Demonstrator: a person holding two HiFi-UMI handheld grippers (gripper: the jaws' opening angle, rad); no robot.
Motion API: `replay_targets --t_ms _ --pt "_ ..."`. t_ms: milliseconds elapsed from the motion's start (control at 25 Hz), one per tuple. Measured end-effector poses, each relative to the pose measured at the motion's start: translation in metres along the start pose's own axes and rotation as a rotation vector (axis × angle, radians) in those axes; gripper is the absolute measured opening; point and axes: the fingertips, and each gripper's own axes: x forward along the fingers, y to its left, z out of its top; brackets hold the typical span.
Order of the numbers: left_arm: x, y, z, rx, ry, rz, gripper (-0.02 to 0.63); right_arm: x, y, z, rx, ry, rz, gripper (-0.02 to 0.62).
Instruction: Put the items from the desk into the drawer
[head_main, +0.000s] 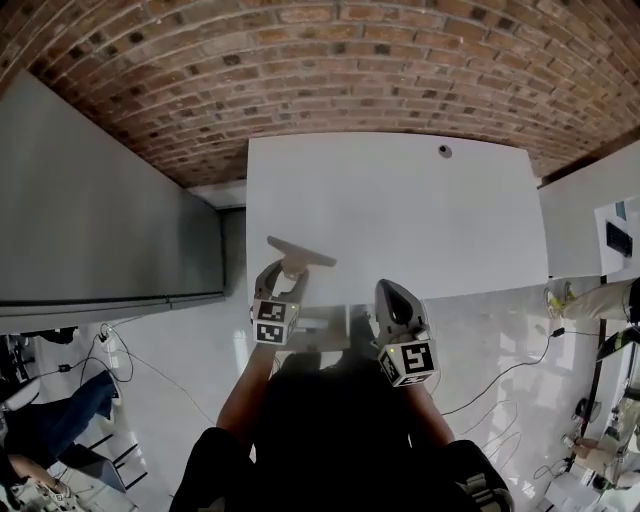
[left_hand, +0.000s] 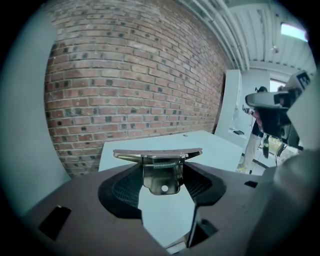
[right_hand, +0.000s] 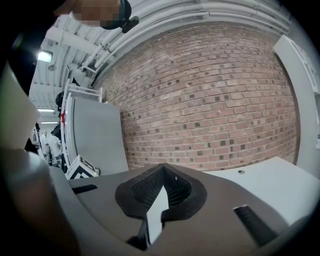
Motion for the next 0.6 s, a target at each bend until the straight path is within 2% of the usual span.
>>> replay_targets --t_ms 200,360,600 --pt "-0.054 0.038 -0.014 -0.033 -0.041 0.032 0.245 0.006 0.050 -0.001 -0.022 0.007 0.007 -0.002" --pt "-0.088 0.060 -0.032 -0.033 -0.041 0.044 0.245 0.009 0.084 -0.002 -0.044 0.013 0.014 -0.003" --pt "-0.126 0.067 -0.060 -0.076 -0.022 0.063 0.245 0.012 0.116 -0.006 -0.050 0.024 0.048 -0.003"
